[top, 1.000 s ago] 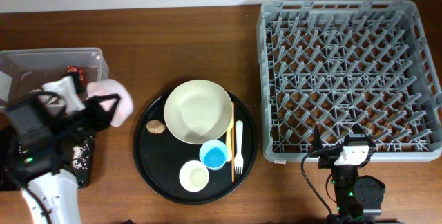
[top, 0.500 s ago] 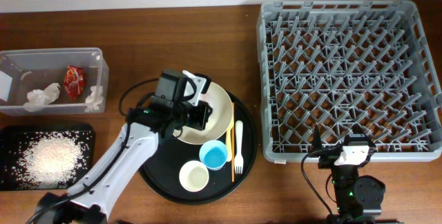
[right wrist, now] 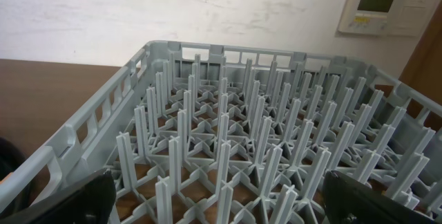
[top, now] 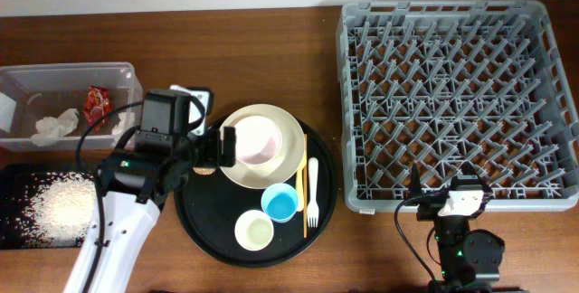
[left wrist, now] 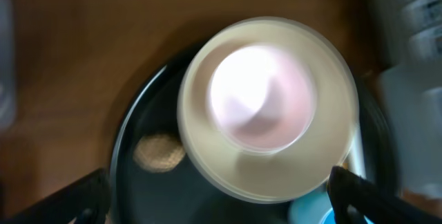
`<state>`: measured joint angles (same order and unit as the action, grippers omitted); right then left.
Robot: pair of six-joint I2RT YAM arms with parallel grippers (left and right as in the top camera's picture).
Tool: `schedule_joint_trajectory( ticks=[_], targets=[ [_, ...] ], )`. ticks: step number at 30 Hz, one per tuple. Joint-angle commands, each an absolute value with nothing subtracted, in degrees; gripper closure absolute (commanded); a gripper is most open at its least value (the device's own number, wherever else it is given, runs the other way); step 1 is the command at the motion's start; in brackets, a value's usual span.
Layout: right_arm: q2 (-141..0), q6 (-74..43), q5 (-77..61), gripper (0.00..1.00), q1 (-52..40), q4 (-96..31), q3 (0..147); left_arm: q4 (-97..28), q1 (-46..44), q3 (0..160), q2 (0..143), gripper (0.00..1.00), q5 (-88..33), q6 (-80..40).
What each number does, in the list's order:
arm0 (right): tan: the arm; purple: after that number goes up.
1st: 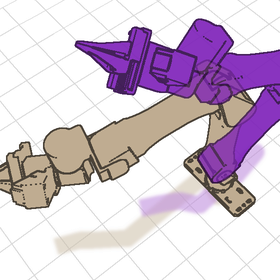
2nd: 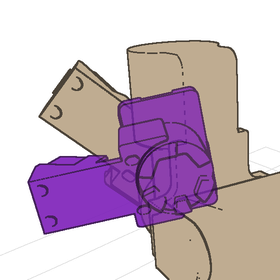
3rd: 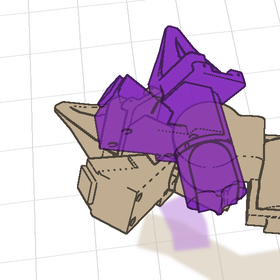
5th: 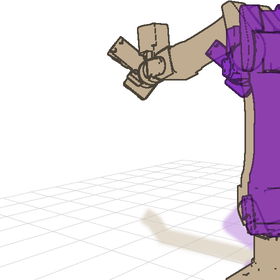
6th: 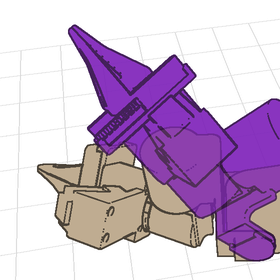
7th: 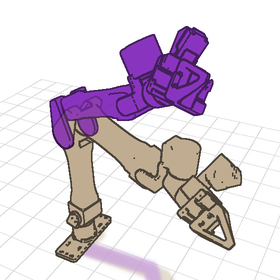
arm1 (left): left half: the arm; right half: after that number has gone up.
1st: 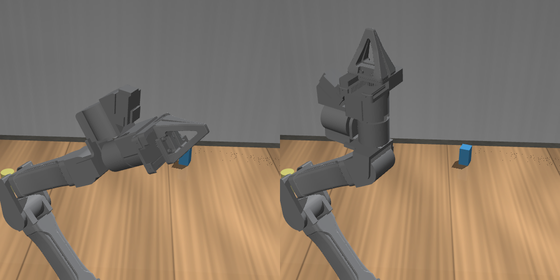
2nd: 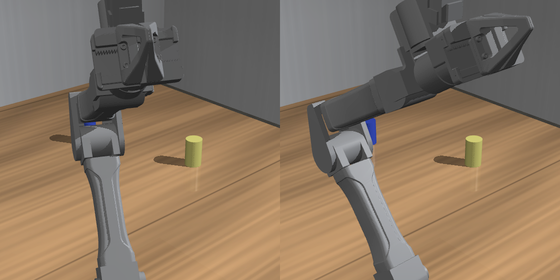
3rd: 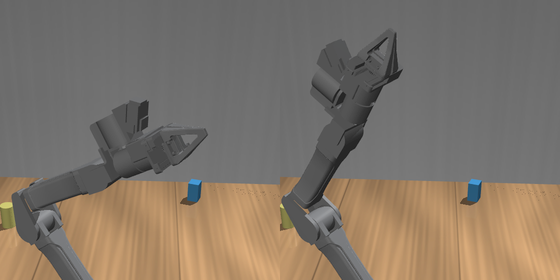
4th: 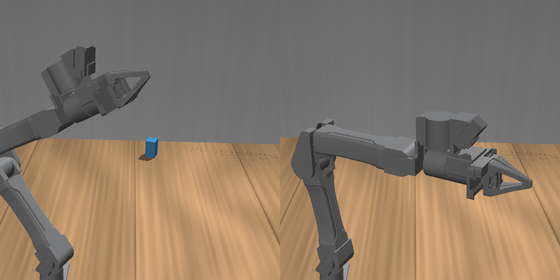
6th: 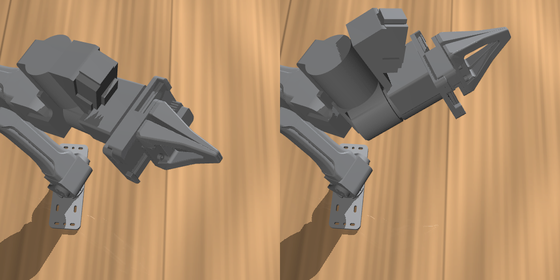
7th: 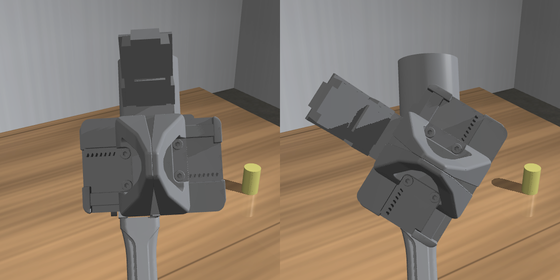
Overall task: Sort waste into correct bins and load items into the dishwasher rack
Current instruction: 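Carry the empty pink bowl back and set it on the cream plate, then grasp the brown cookie on the round tray with the left gripper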
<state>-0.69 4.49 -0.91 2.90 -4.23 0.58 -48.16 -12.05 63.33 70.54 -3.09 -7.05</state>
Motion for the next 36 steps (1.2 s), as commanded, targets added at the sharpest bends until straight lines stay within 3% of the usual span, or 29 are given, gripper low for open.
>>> schedule_joint_trajectory(
  ticks=[1,2,9,10,11,15,19,20,24,26,36],
  targets=[
    [-0.36,4.25,-0.62,0.02,2.55,-4.51,0.32,-50.3,-11.29,62.52,70.54,0.27,1.5,-7.57],
    [-0.36,4.27,-0.62,0.01,2.55,-4.51,0.32,-50.72,-11.29,61.91,70.54,0.39,1.54,-8.82],
    [-0.36,4.27,-0.62,0.02,2.55,-4.51,0.32,-50.85,-9.43,57.21,71.72,0.49,5.87,-19.9],
    [-0.36,4.27,-0.62,0.02,2.55,-4.51,0.32,-50.72,-9.13,57.04,72.1,0.34,5.85,-19.9],
    [-0.36,4.27,-0.62,0.02,2.55,-4.51,0.32,-50.11,-9.04,56.97,73.08,0.01,5.87,-19.77],
    [-0.36,4.25,-0.62,0.02,2.55,-4.51,0.32,-48.49,-9.04,56.97,77.82,0.01,5.82,-19.79],
    [-0.36,4.25,-0.62,0.02,2.55,-4.51,0.32,-46.98,-7.73,56.97,83.77,0.37,5.85,-23.53],
    [-0.36,4.27,-0.62,0.02,2.55,-4.51,0.32,-47.0,-7.01,56.97,84.14,0.41,5.76,-24.62],
    [-0.36,4.25,-0.62,0.02,2.55,-4.51,0.32,-46.94,-4.69,56.82,84.33,0.43,1.96,-24.88],
    [-0.36,4.25,-0.62,0.02,2.55,-4.51,0.32,-45.78,-4.64,56.1,84.33,0.55,0.54,-24.86],
    [-0.36,4.27,-0.62,0.02,2.55,-4.51,0.32,-40.07,-4.64,53.36,88.31,0.62,-1.72,-24.86]
  ],
)
